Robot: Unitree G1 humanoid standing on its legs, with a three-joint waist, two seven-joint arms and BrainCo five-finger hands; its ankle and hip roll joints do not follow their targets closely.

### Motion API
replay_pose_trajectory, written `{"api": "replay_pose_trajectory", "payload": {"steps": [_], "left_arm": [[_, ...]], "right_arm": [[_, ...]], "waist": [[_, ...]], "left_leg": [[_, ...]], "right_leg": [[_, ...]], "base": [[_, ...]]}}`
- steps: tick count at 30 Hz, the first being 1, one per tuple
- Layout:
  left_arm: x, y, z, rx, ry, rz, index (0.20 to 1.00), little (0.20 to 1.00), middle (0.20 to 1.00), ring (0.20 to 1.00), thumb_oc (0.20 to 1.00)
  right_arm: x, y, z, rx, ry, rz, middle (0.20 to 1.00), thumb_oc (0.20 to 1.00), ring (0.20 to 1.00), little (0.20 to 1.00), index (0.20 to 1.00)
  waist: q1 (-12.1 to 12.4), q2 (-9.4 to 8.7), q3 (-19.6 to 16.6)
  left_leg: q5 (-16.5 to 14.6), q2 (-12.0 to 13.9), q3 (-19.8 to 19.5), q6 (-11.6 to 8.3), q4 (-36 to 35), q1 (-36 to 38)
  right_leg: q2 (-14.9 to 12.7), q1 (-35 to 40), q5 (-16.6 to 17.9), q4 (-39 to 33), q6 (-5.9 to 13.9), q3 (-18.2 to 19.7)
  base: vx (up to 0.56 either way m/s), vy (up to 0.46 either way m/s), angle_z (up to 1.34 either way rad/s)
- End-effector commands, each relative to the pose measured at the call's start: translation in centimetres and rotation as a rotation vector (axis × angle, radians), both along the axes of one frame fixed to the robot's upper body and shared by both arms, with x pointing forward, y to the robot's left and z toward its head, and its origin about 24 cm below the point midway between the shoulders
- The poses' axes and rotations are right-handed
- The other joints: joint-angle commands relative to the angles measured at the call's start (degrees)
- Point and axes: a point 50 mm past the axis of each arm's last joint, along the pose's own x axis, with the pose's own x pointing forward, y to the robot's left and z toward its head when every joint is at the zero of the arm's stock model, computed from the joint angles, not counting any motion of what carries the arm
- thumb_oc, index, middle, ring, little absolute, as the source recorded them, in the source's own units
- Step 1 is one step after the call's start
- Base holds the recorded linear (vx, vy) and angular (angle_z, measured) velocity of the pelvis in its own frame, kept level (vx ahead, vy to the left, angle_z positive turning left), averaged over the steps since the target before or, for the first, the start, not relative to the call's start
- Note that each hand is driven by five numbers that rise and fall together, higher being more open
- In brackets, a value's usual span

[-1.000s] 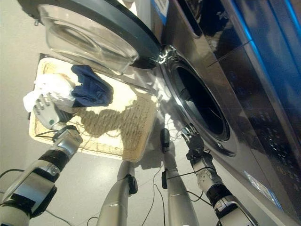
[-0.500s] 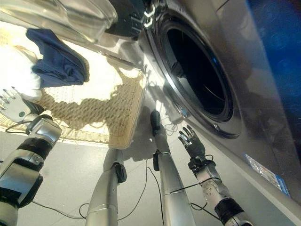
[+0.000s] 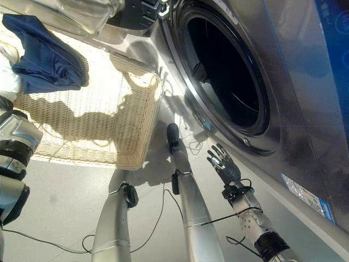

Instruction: Put the clothes into the washing machine.

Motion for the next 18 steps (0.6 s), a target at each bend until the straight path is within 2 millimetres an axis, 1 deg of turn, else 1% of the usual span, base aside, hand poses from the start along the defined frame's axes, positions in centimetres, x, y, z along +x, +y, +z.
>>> {"api": "replay_pose_trajectory", "payload": {"steps": [1,2,3,5,8,11,12,13,14,15,17,18], "left_arm": [[-0.1,0.3,0.0,-0.072,-0.238,-0.095,0.200,0.200,0.200,0.200,0.200],[-0.1,0.3,0.9,-0.060,-0.292,-0.120,0.200,0.200,0.200,0.200,0.200],[-0.1,0.2,1.5,-0.053,-0.318,-0.129,0.200,0.200,0.200,0.200,0.200],[0.1,0.0,2.1,-0.033,-0.335,-0.162,0.200,0.200,0.200,0.200,0.200],[0.2,-0.1,2.2,-0.024,-0.324,-0.186,0.200,0.200,0.200,0.200,0.200],[0.4,-0.3,1.9,-0.031,-0.300,-0.217,0.200,0.200,0.200,0.200,0.200],[0.5,-0.5,1.7,-0.031,-0.283,-0.233,0.200,0.200,0.200,0.200,0.200],[0.8,-0.9,1.0,-0.010,-0.228,-0.257,0.200,0.200,0.200,0.200,0.200],[0.8,-0.9,0.8,-0.010,-0.224,-0.263,0.200,0.200,0.200,0.200,0.200],[1.0,-1.4,0.0,-0.011,-0.204,-0.285,0.200,0.200,0.200,0.200,0.200],[1.1,-1.9,-0.9,0.003,-0.186,-0.302,0.200,0.200,0.200,0.200,0.200],[1.1,-2.1,-1.9,0.032,-0.149,-0.316,0.200,0.200,0.200,0.200,0.200]], "right_arm": [[-1.5,0.9,-0.7,0.004,-0.002,0.060,1.000,1.000,1.000,1.000,1.000],[-1.6,1.1,-0.8,0.003,-0.003,0.062,1.000,1.000,1.000,1.000,1.000],[-1.3,1.1,-0.4,0.002,-0.015,0.060,1.000,1.000,1.000,1.000,1.000],[-1.5,1.2,-0.7,0.007,-0.008,0.053,1.000,1.000,1.000,1.000,1.000],[-1.6,1.3,-0.9,0.018,-0.002,0.045,1.000,1.000,1.000,1.000,1.000],[-1.7,1.5,-0.9,0.038,0.000,0.030,1.000,1.000,1.000,1.000,1.000],[-1.8,1.5,-0.9,0.044,0.003,0.022,1.000,1.000,1.000,1.000,1.000],[-1.9,1.6,-1.0,0.047,0.006,0.009,1.000,1.000,1.000,1.000,1.000],[-1.9,1.6,-1.0,0.047,0.007,0.005,1.000,1.000,1.000,1.000,1.000],[-1.9,1.7,-1.0,0.046,0.004,-0.004,1.000,1.000,1.000,1.000,1.000],[-1.9,1.8,-0.9,0.054,0.000,-0.014,1.000,1.000,1.000,1.000,1.000],[-1.9,1.9,-0.9,0.059,-0.006,-0.026,1.000,1.000,1.000,1.000,1.000]], "waist": [[0.04,-4.24,-0.94],[0.07,-4.19,-0.94],[-0.30,-4.42,-0.94],[0.02,-4.27,-0.94],[0.58,-4.02,-0.94],[1.46,-3.34,-0.94],[1.86,-2.96,-0.94],[2.64,-2.04,-0.94],[2.80,-1.84,-0.94],[3.48,-1.09,-0.94],[4.17,-0.35,-0.94],[4.98,0.46,-0.94]], "left_leg": [[-10.48,-4.31,0.74,-1.92,7.54,4.91],[-9.86,-4.26,0.63,-2.14,6.37,5.95],[-8.03,-4.54,1.51,-1.86,5.79,4.84],[-6.97,-4.36,1.27,-2.06,3.57,6.97],[-5.96,-4.12,1.08,-2.14,1.18,9.23],[-4.64,-3.84,0.56,-2.28,-1.43,11.57],[-4.16,-3.70,0.22,-2.32,-2.31,12.43],[-3.29,-3.56,-0.23,-2.42,-4.03,14.16],[-3.05,-3.52,-0.31,-2.42,-4.43,14.50],[-2.07,-3.33,-0.65,-2.46,-6.53,16.12],[-1.16,-3.19,-0.89,-2.65,-8.20,17.54],[-0.42,-3.09,-1.10,-2.89,-9.77,19.19]], "right_leg": [[4.09,5.27,3.79,-8.20,4.78,4.07],[4.08,6.04,3.62,-8.41,4.65,4.05],[3.66,4.81,4.98,-8.66,4.31,4.12],[3.91,6.47,4.51,-8.84,4.08,3.85],[4.12,8.33,4.08,-9.21,3.88,3.32],[4.41,10.34,3.22,-9.18,3.56,2.81],[4.40,11.11,2.72,-8.91,3.42,2.61],[4.28,12.73,2.08,-8.75,3.28,2.23],[4.28,13.02,1.98,-8.68,3.25,2.12],[4.29,14.54,1.59,-8.75,3.11,1.73],[4.16,15.86,1.35,-8.81,3.02,1.25],[3.82,17.42,1.16,-9.08,3.07,0.51]], "base": [[-0.04,-0.062,0.01],[-0.08,-0.085,0.03],[-0.10,-0.121,0.05],[-0.07,-0.112,0.05],[-0.04,-0.094,0.05],[-0.05,-0.112,0.06],[-0.07,-0.148,0.10],[-0.06,-0.139,0.10],[-0.08,-0.166,0.03],[-0.05,-0.131,0.01],[-0.05,-0.140,0.03],[-0.06,-0.142,0.07]]}}
